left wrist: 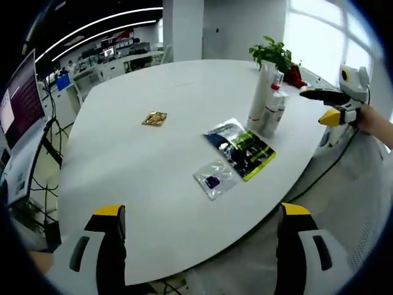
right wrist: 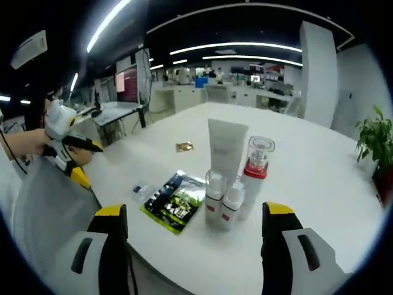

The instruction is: Arrange the skincare products in the storage area until every visible bottle or jar stands upright without overlapping.

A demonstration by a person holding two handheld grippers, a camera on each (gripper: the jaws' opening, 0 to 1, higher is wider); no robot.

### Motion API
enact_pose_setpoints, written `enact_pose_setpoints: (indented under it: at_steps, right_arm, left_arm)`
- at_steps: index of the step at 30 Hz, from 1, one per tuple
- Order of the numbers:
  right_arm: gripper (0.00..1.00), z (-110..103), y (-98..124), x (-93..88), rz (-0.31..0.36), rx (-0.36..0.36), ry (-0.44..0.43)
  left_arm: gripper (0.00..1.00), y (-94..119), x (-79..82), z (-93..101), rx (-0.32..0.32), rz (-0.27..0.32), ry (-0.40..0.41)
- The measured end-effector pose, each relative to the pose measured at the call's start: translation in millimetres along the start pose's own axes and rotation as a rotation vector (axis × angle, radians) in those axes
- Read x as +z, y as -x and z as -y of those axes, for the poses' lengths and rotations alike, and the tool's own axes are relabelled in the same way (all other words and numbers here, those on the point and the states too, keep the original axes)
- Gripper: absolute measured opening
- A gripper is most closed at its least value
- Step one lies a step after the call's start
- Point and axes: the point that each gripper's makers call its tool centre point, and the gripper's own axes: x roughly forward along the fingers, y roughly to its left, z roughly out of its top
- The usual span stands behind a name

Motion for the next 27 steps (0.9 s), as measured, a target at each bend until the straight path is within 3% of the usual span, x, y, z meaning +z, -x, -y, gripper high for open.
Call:
enact_pose_setpoints:
  at_steps: [7,17,27]
  right_arm:
    - [0.92,1.1,1.7,3.0,0.021,-0.003,-0.023]
    - [0.91,-2.3,-0.9,2.6,0.017,0.006,-0.014]
    - [0.9,-8.8,-2.5,1.1,-0.001,0.025,0.001]
  left_arm:
    - [0.99,-3.0,7.5,6.3,-0.009,-0.01,-0.018]
    - [0.99,-16.3,28.1,-4.8,-0.006,-0.018,-0.005]
    - [0.92,-36.0,65.0,-17.1,0.006,-0.007,-0.023]
